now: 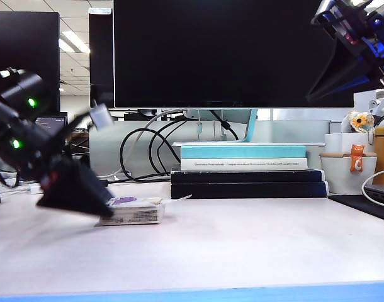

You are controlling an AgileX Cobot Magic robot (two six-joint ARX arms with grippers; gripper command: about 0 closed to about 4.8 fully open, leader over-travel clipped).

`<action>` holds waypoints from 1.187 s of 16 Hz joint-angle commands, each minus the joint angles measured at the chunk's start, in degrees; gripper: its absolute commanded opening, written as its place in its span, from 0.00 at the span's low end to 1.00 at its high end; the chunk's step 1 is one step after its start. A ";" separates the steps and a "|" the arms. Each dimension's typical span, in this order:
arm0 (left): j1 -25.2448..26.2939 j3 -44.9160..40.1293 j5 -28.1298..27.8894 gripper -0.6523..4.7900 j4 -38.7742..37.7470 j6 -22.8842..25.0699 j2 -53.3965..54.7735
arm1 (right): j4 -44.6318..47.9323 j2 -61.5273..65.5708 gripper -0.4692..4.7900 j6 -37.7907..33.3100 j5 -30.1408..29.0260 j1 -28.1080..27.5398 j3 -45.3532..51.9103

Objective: Pick up a packet of tissues from the table with the left hand, then take a tissue from it with the right hand.

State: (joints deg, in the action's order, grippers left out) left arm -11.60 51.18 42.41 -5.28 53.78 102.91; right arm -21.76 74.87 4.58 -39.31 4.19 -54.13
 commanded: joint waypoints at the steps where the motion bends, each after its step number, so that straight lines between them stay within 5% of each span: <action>1: -0.04 0.15 0.24 1.00 0.11 0.50 0.79 | 0.90 0.33 0.07 0.17 -0.85 0.04 -0.26; 19: -1.01 0.22 7.58 1.00 6.25 -3.39 4.46 | 2.29 2.64 0.07 0.11 -0.90 0.07 -0.26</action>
State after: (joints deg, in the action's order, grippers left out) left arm -12.29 51.27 49.43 0.82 50.52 107.15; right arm -20.23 77.69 4.56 -39.79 4.19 -54.15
